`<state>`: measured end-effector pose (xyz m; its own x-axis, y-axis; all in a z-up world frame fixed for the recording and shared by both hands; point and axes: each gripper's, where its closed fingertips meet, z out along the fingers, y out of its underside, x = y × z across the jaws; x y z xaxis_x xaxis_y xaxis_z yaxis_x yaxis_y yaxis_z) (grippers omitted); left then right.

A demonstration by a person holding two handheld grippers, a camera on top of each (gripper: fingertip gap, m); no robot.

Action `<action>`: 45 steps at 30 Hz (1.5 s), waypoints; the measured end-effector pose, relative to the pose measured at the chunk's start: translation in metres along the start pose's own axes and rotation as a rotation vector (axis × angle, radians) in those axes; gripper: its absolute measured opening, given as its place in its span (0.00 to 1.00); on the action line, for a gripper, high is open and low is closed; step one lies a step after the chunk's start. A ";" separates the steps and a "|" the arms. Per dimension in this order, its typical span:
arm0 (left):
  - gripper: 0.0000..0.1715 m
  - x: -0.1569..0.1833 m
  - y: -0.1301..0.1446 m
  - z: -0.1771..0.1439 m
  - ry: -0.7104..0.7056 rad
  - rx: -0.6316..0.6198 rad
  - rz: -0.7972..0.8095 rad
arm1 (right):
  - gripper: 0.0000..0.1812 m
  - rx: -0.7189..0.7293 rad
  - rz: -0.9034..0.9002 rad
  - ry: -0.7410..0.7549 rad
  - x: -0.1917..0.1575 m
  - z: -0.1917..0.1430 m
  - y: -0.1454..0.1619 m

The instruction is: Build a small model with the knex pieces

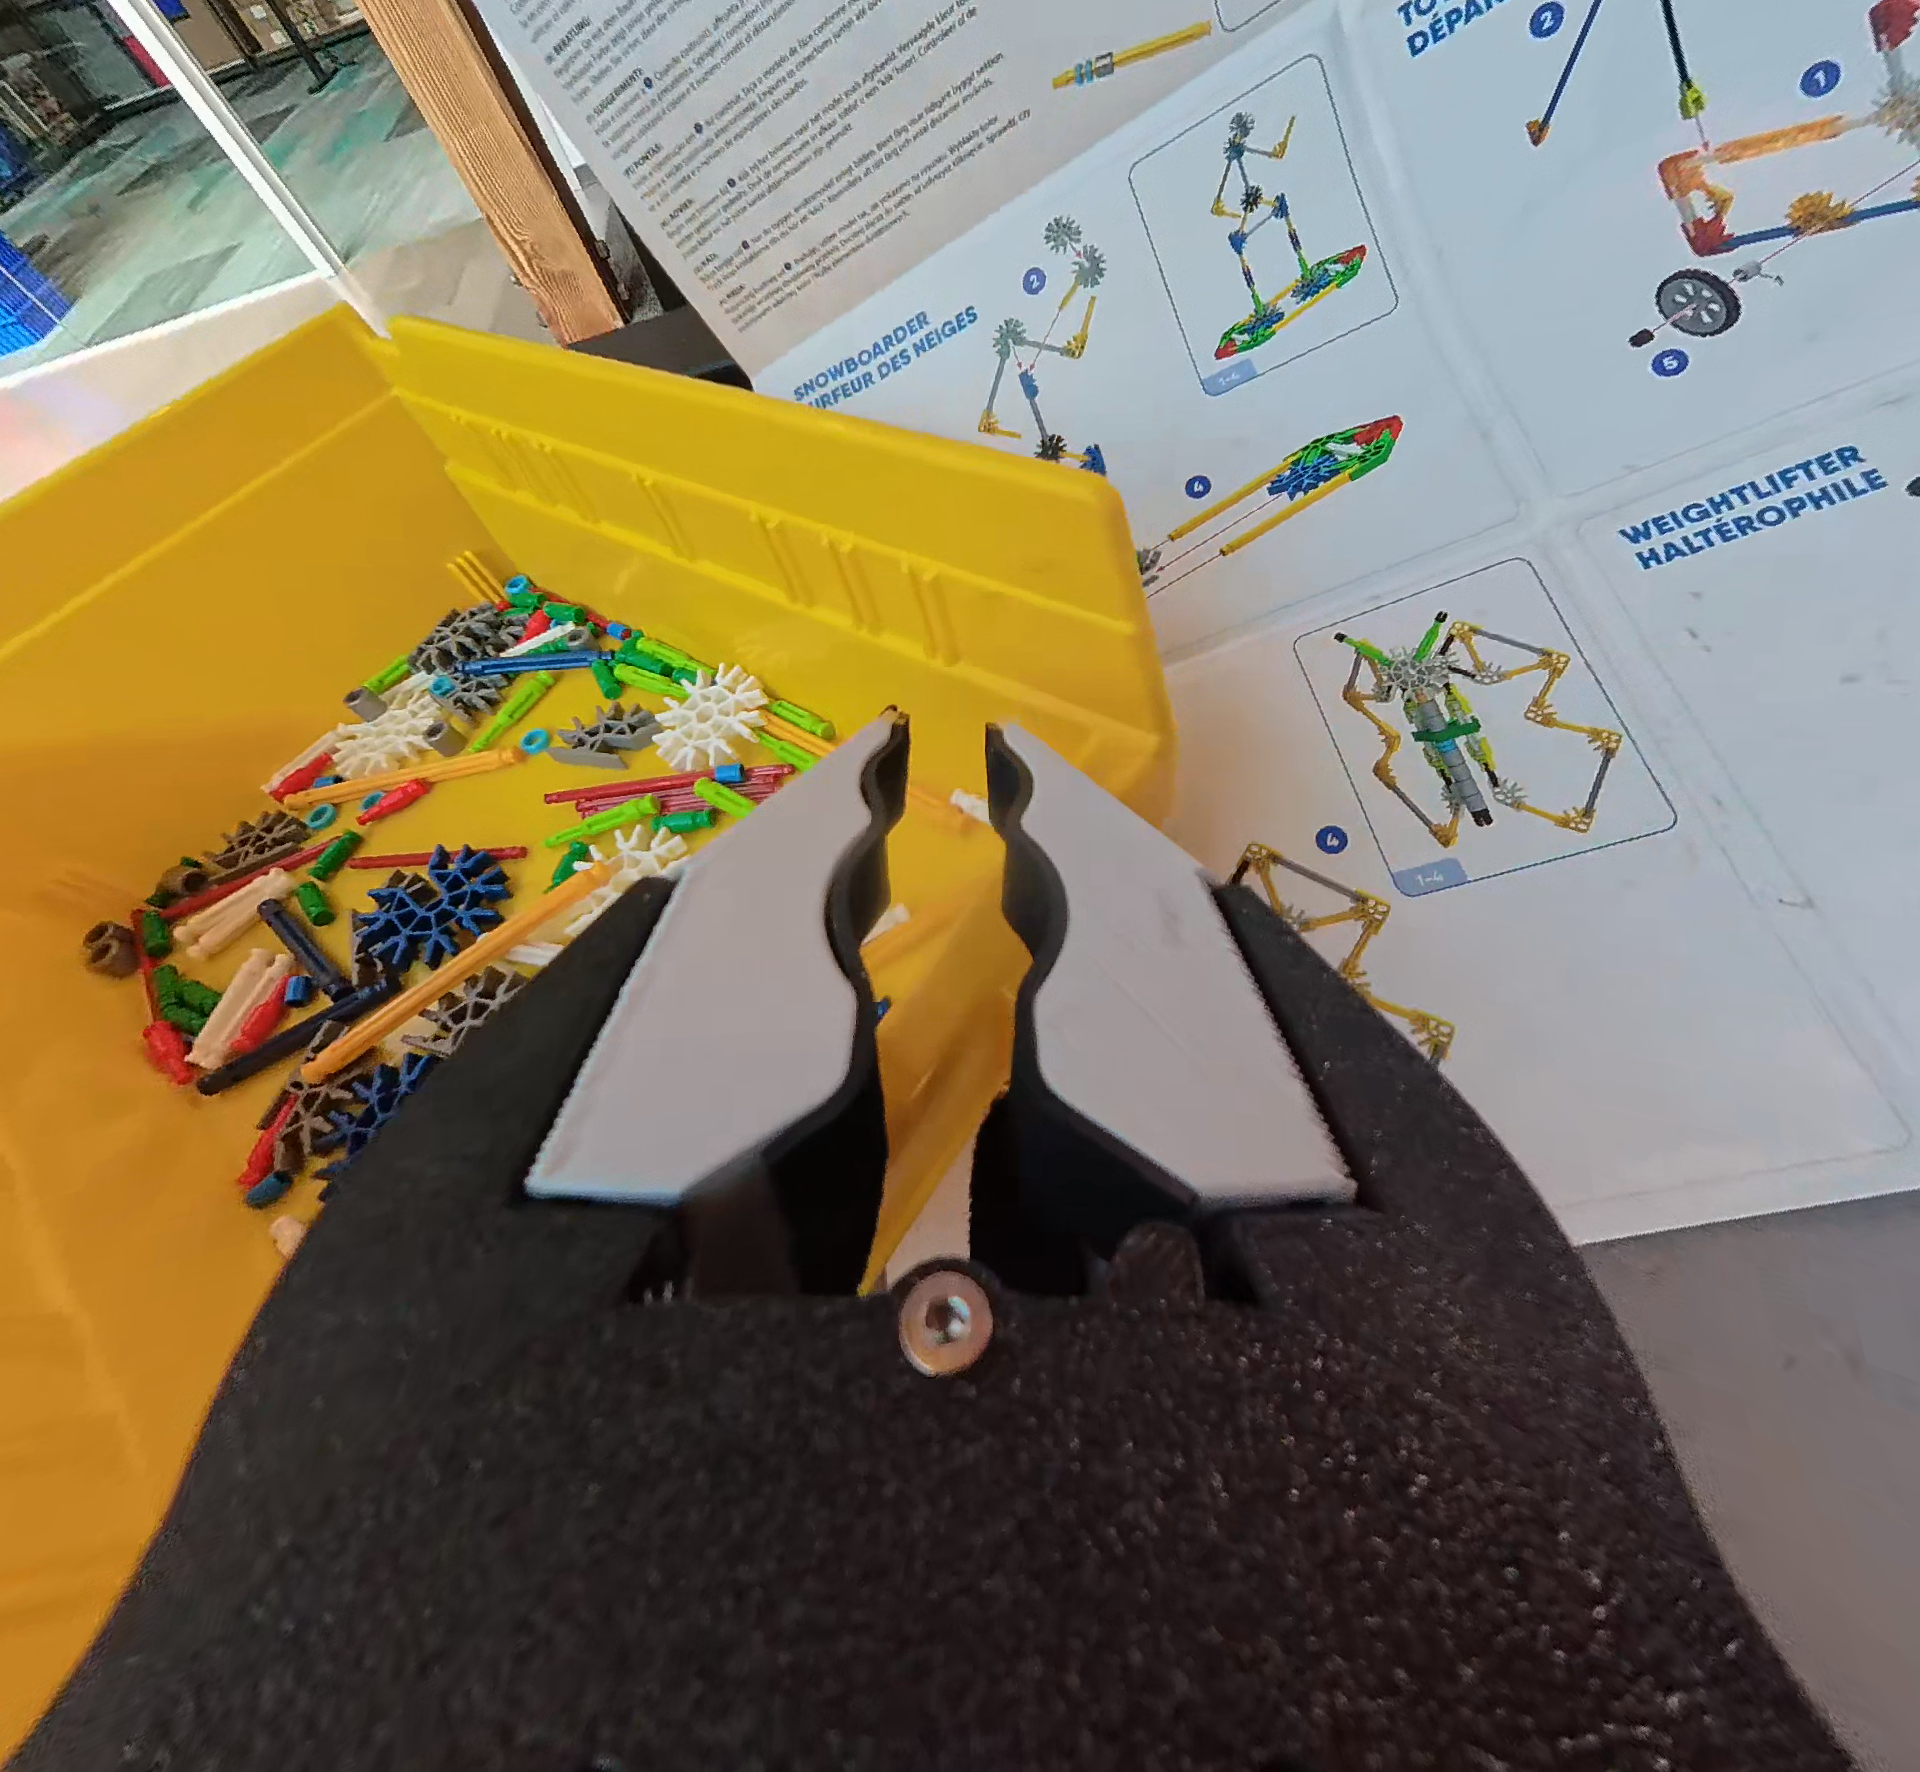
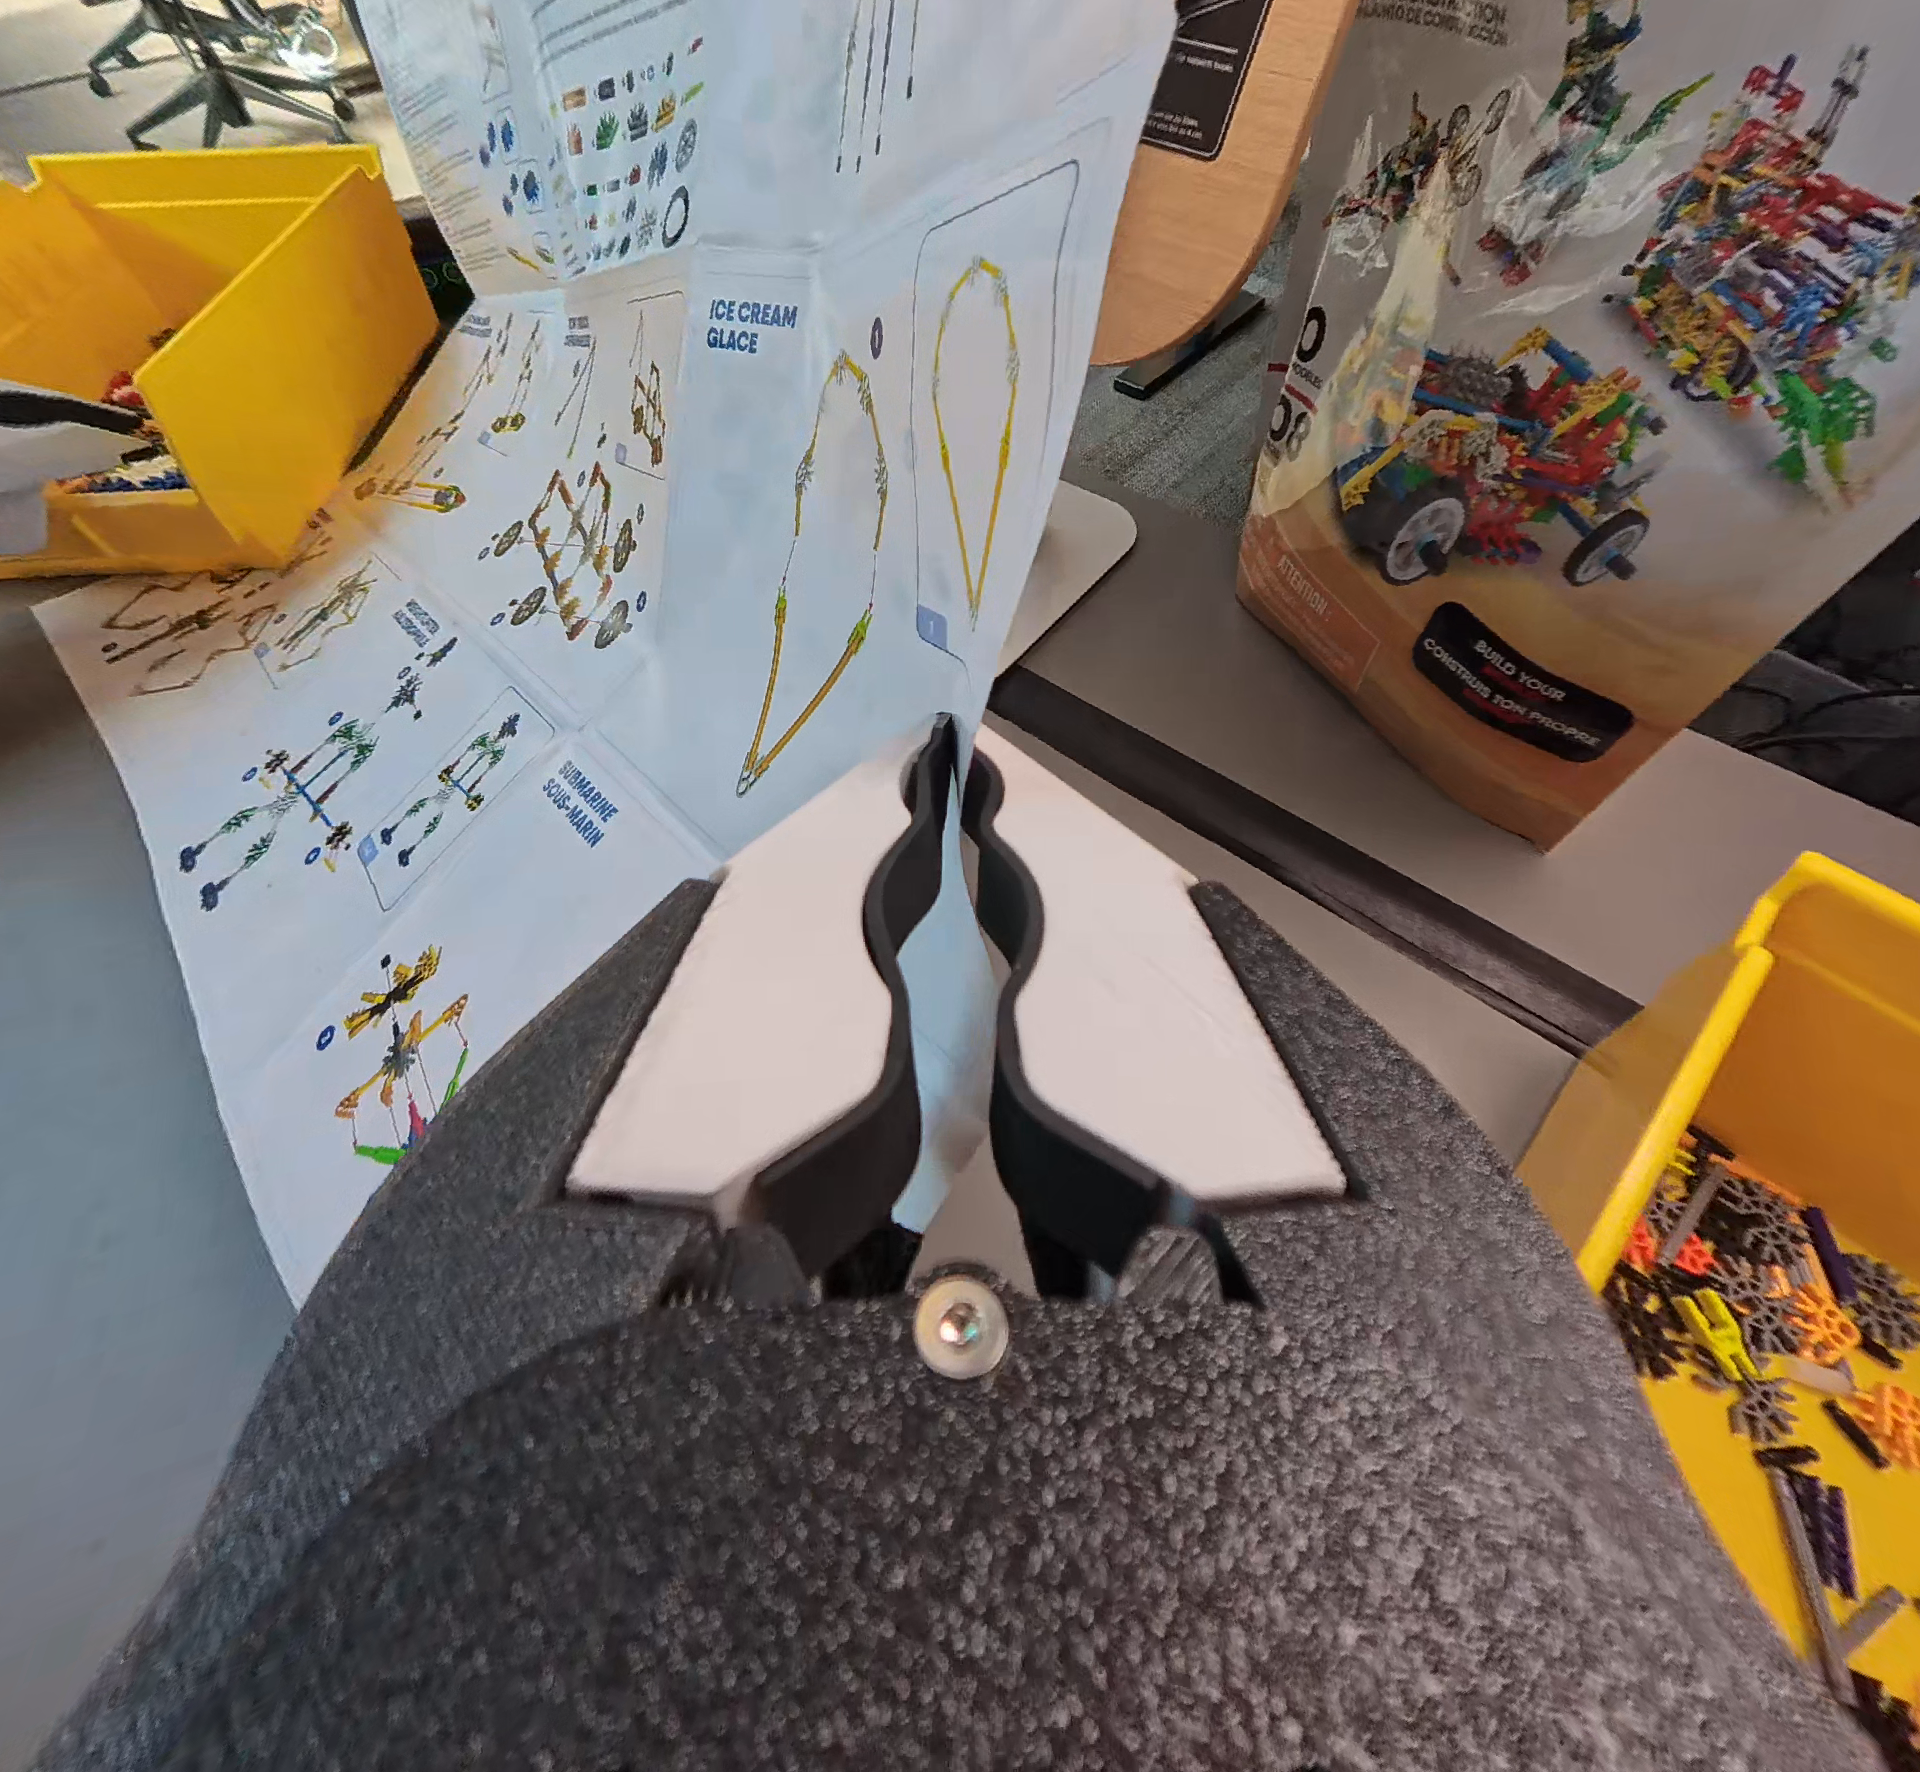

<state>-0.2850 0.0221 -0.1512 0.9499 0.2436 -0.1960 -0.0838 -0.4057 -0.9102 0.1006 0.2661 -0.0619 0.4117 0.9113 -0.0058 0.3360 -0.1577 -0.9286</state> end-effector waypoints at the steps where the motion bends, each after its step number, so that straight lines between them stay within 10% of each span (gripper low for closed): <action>1: 0.08 0.000 0.001 0.000 -0.008 -0.003 0.015 | 0.00 0.003 -0.006 0.014 0.002 -0.002 -0.002; 20: 0.18 -0.001 0.004 -0.001 -0.001 0.030 0.019 | 0.00 0.028 0.016 0.079 0.017 -0.023 -0.008; 29: 0.20 0.028 -0.074 -0.044 0.146 0.334 -0.063 | 0.00 0.174 0.062 0.352 0.059 -0.125 -0.052; 33: 0.20 0.111 -0.124 -0.070 0.547 0.366 -0.211 | 0.00 0.195 -0.026 0.319 0.020 -0.153 -0.080; 39: 0.31 0.233 -0.200 -0.132 1.052 0.401 -0.396 | 0.00 0.006 -0.262 0.021 -0.101 -0.097 -0.075; 45: 0.44 0.261 -0.218 -0.128 1.094 0.363 -0.488 | 0.00 -0.147 -0.437 -0.257 -0.220 -0.017 -0.032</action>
<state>0.0195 0.0613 0.0432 0.6424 -0.6296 0.4371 0.4340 -0.1712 -0.8845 0.0140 0.0638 -0.0248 -0.0082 0.9648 0.2629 0.5528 0.2234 -0.8028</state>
